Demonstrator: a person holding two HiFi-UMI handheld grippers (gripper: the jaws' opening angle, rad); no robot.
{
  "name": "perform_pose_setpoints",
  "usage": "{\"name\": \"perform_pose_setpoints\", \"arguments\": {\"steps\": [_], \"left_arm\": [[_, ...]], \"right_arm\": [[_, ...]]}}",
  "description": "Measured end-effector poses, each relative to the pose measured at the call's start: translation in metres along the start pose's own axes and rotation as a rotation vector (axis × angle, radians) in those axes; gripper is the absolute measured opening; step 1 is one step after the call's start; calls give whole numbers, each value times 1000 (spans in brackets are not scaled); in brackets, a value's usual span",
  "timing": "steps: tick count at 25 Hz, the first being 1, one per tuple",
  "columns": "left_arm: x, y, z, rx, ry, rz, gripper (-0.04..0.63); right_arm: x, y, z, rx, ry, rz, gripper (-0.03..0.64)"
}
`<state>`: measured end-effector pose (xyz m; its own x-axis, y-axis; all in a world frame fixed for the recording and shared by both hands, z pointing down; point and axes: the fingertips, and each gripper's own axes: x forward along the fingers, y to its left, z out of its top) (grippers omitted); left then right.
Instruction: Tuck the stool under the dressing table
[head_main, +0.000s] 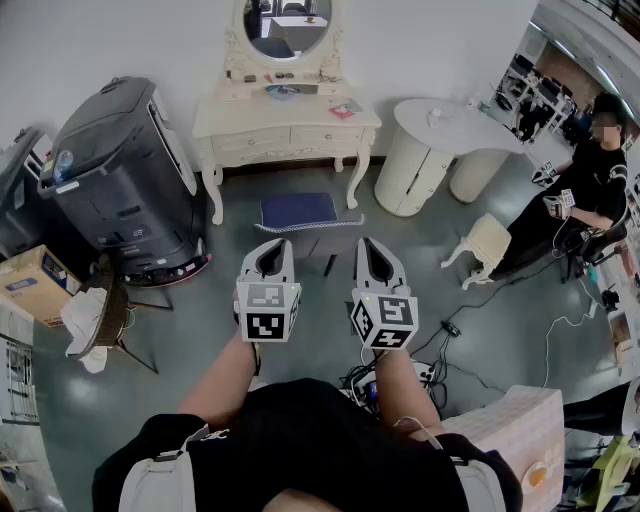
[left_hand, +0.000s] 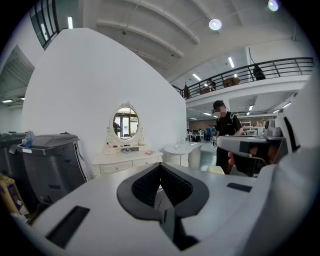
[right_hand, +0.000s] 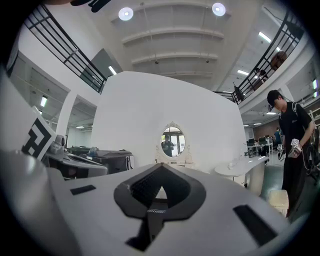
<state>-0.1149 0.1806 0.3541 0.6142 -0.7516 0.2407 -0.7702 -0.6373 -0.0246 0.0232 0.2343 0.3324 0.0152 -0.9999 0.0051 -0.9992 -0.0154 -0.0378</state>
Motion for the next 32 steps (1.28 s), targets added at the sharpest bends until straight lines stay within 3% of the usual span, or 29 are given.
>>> {"name": "perform_pose_setpoints", "arguments": {"steps": [22, 32], "left_arm": [[11, -48, -14, 42, 41, 60, 6], [6, -51, -38, 55, 92, 133, 6]], "right_arm": [[-39, -67, -15, 39, -44, 23, 8], [-54, -93, -55, 55, 35, 66, 8]]}}
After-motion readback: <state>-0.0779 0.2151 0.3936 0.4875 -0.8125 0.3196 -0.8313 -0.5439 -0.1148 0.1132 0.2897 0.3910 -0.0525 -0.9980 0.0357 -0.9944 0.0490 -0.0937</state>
